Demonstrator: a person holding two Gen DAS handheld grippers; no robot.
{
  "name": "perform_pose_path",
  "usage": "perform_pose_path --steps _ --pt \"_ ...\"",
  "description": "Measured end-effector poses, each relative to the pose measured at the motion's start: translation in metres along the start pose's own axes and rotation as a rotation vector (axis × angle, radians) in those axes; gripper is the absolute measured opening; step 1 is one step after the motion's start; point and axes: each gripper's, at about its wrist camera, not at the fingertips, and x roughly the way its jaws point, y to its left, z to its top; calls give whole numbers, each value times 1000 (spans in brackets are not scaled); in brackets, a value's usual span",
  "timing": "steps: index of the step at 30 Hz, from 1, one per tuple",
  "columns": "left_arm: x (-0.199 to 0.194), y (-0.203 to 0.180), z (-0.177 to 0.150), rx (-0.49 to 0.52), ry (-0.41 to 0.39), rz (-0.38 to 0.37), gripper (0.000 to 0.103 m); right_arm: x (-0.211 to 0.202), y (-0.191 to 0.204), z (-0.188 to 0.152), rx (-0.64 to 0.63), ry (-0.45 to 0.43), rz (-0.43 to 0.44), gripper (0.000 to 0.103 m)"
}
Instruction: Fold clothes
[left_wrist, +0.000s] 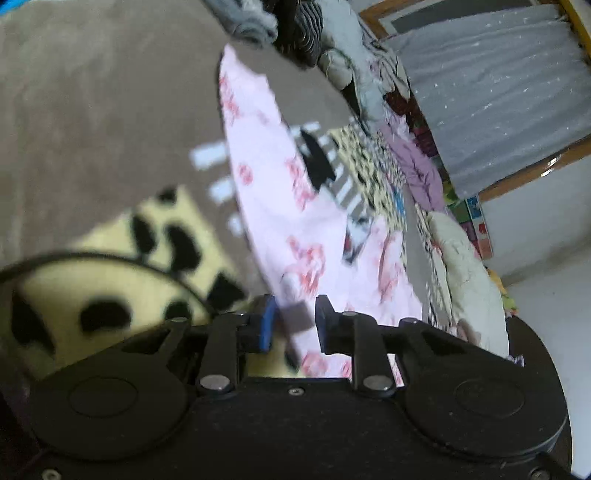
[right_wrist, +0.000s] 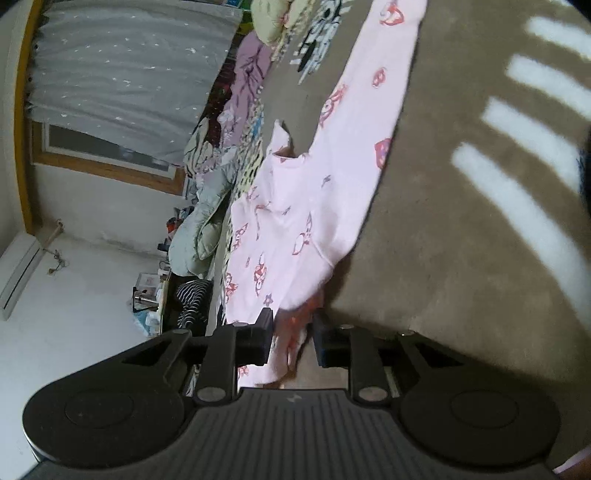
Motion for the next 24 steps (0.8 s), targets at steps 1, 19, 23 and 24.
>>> perform_pose_path --steps 1,19,23,24 --pt "-1 -1 -6 13 2 -3 20 1 0 -1 -2 -2 7 34" --pt "-10 -14 -27 70 54 34 19 -21 -5 -5 -6 -69 -27 32" --pt "-3 -27 -45 108 152 -44 19 -28 -19 5 64 -117 -10 31" --pt "0 -31 -51 120 182 -65 19 -29 -22 8 73 -127 -8 31"
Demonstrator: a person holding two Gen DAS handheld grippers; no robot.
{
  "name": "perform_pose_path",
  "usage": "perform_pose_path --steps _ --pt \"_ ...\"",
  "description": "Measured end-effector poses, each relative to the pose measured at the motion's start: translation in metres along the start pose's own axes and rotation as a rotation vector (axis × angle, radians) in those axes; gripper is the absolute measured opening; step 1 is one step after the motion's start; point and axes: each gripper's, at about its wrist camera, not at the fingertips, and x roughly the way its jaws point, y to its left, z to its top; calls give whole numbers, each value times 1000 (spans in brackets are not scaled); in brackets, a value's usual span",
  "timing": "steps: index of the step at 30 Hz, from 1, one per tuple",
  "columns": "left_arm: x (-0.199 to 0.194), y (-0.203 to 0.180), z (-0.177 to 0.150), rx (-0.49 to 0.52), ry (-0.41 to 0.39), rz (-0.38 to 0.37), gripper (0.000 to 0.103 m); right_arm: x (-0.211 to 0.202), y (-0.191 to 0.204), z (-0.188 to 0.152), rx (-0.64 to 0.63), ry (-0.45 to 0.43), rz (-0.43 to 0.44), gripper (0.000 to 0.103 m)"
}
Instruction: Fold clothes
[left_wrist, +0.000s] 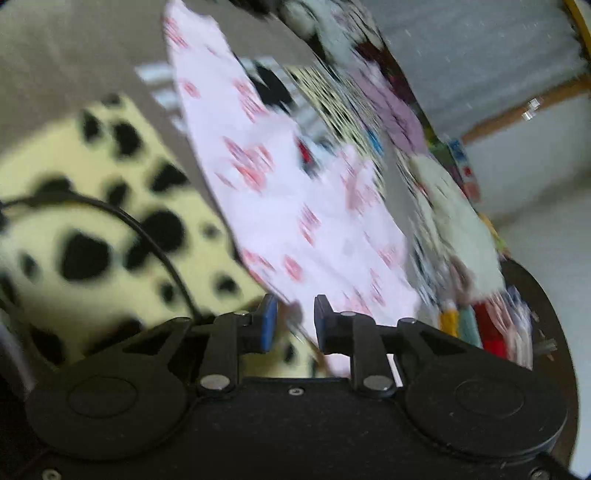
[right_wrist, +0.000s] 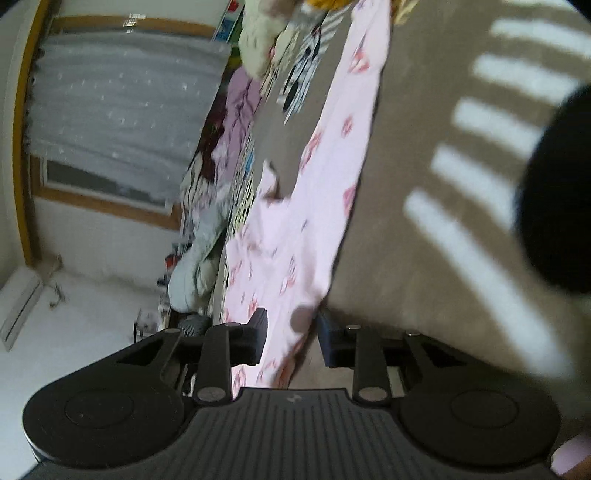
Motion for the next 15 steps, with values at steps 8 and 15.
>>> perform_pose_path --steps 8,15 --pt "51 -39 -48 94 178 -79 22 9 -9 5 9 -1 40 16" --pt "74 -55 -63 20 112 -108 44 -1 -6 7 -54 -5 -2 9"
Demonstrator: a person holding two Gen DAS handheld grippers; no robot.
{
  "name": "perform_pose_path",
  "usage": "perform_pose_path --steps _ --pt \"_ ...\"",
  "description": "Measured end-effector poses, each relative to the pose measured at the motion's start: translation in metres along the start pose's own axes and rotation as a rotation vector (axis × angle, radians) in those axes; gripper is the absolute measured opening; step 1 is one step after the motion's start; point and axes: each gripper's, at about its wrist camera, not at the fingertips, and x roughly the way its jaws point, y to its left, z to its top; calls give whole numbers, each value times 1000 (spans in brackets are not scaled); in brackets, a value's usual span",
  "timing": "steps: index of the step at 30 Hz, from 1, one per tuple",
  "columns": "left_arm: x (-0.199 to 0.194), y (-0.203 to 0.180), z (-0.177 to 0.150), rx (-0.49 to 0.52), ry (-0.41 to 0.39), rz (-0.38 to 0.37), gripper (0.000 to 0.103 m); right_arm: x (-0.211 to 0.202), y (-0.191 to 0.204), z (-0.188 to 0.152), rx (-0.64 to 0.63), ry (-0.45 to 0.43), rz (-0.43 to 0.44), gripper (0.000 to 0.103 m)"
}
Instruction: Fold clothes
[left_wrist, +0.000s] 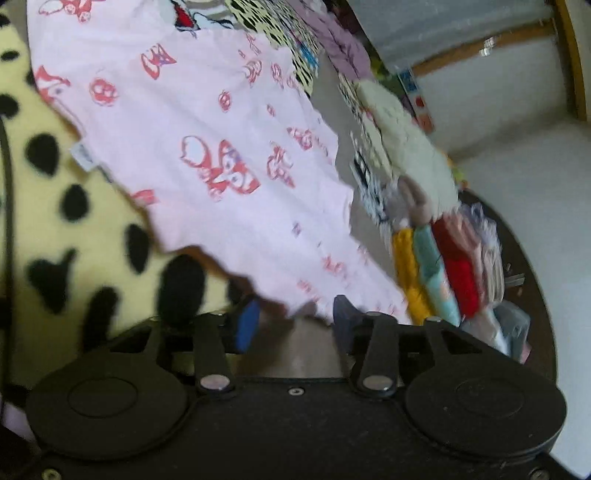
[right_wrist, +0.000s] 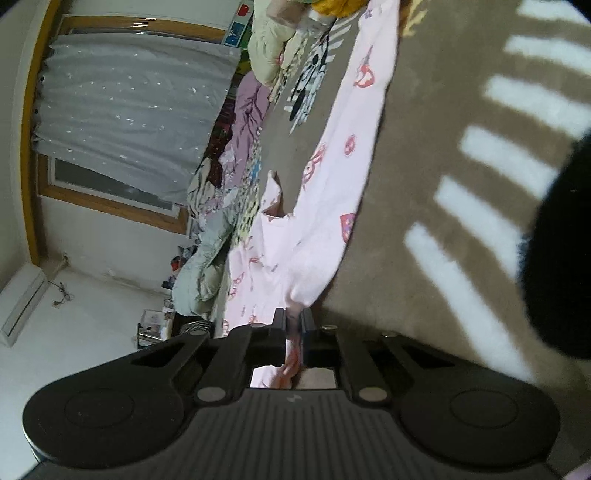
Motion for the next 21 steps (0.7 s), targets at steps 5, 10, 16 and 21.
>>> perform_pose_path --steps 5,10,16,21 --pt "4 -22 1 138 -52 68 1 -3 1 0 -17 32 -23 11" --pt "2 -32 -9 344 -28 101 2 -3 5 -1 -31 57 -40 12" --pt "-14 -23 -15 383 19 137 8 -3 11 -4 24 93 -17 26" --pt "-11 -41 -13 456 9 143 11 11 16 -6 57 123 -15 31"
